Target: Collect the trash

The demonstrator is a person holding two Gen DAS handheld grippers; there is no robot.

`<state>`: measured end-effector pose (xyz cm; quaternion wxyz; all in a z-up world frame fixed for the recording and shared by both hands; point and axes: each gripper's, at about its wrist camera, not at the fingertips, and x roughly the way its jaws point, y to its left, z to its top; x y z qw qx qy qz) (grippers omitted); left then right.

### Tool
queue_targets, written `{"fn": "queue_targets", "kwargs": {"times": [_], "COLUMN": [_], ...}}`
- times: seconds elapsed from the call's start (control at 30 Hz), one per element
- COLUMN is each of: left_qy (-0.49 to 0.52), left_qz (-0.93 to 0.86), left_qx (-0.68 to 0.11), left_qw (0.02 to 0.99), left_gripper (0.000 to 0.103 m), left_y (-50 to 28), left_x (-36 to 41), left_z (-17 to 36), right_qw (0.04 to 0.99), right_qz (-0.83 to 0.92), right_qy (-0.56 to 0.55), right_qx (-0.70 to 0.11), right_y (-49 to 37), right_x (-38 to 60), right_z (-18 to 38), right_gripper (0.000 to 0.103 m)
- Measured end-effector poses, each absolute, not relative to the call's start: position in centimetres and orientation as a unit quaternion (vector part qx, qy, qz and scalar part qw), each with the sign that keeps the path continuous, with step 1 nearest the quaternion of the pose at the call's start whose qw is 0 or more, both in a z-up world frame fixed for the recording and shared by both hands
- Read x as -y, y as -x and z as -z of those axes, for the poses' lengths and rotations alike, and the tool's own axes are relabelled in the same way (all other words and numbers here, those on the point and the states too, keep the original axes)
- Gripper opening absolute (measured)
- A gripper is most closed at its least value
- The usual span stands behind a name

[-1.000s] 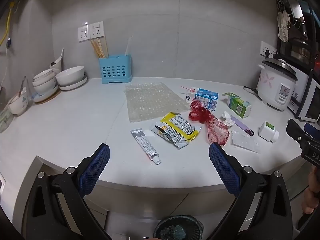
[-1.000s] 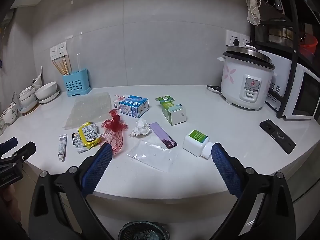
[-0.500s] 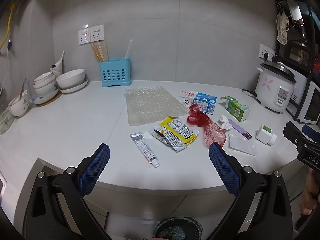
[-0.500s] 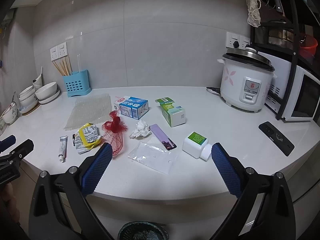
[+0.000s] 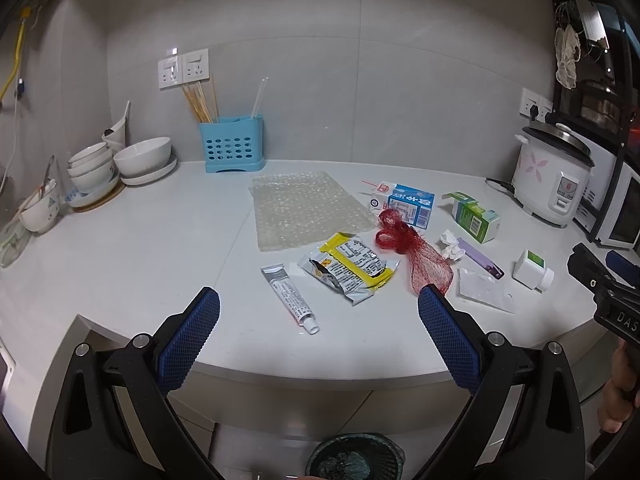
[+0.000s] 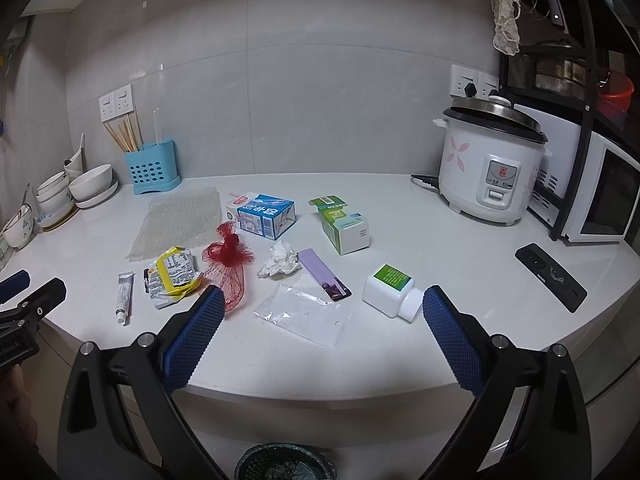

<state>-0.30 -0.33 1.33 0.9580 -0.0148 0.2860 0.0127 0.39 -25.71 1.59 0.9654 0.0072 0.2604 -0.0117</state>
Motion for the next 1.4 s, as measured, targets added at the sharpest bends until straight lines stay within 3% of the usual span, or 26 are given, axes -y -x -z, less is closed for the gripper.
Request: {"fn": "queue_targets", "kwargs": {"times": [1.4], "left_qy": [0.021], "left_qz": [-0.009], "left_qx": [-0.29], "left_qw": [0.957], "left_gripper": [0.097], "left_y": [0.45], "left_x": [0.74], "left_z": [-1.73], "right_qw": [0.965], "right_qz": [0.015], "right_qy": [-0.005], "right_qx": [-0.262], "right_y": [-0.42], "right_x": [25.85], "right_z": [-1.91], "right_gripper": [0.095]}}
